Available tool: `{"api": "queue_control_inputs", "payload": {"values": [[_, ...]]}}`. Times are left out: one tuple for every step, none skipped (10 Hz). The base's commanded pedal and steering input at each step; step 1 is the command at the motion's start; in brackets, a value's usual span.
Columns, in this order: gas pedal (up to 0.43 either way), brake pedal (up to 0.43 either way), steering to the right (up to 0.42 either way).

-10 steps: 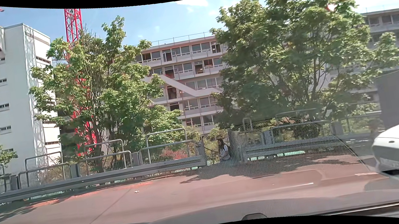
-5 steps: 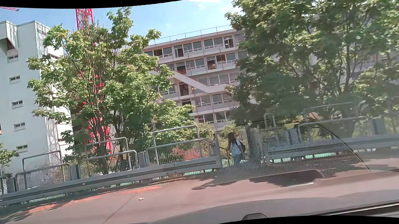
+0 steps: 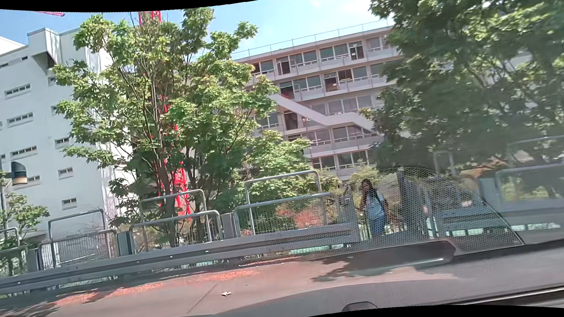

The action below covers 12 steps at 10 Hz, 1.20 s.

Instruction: Follow the waypoints while adhering to traffic rules and regulations

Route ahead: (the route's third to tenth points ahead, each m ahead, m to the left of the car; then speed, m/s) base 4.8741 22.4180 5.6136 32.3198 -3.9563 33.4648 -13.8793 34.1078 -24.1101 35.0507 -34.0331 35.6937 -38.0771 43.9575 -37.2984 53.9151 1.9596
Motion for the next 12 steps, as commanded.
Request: {"api": "queue_control_inputs", "payload": {"values": [[0.000,0.000,-0.605],[0.000,0.000,-0.658],[0.000,0.000,-0.692],[0.000,0.000,-0.736],[0.000,0.000,-0.768],[0.000,0.000,-0.780],[0.000,0.000,-0.795],[0.000,0.000,-0.809],[0.000,0.000,-0.821],[0.000,0.000,-0.830],[0.000,0.000,-0.833],[0.000,0.000,-0.834]]}}
